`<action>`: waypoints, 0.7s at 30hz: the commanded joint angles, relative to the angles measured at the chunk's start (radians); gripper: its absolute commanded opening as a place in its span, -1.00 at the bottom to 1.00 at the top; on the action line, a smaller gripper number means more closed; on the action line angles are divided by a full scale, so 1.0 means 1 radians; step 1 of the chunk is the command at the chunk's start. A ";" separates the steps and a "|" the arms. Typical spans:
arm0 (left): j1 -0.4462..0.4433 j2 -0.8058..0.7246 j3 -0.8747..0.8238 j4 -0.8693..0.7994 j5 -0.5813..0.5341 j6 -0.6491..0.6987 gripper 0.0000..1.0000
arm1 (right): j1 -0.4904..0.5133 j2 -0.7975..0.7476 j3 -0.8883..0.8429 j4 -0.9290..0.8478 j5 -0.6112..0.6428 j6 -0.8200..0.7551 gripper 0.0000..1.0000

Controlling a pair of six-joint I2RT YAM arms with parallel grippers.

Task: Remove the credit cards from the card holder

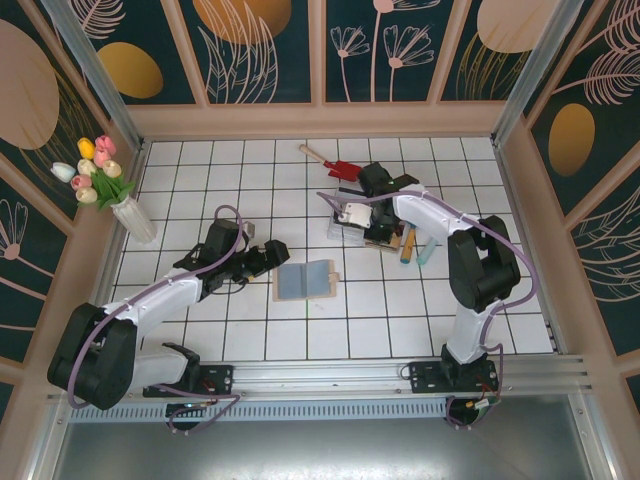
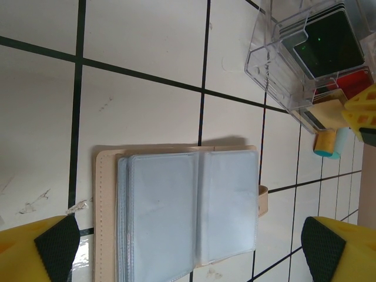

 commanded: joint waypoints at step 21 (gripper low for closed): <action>0.005 -0.040 -0.004 0.002 -0.015 0.006 0.97 | -0.054 -0.427 -0.218 0.285 -0.442 0.239 -0.12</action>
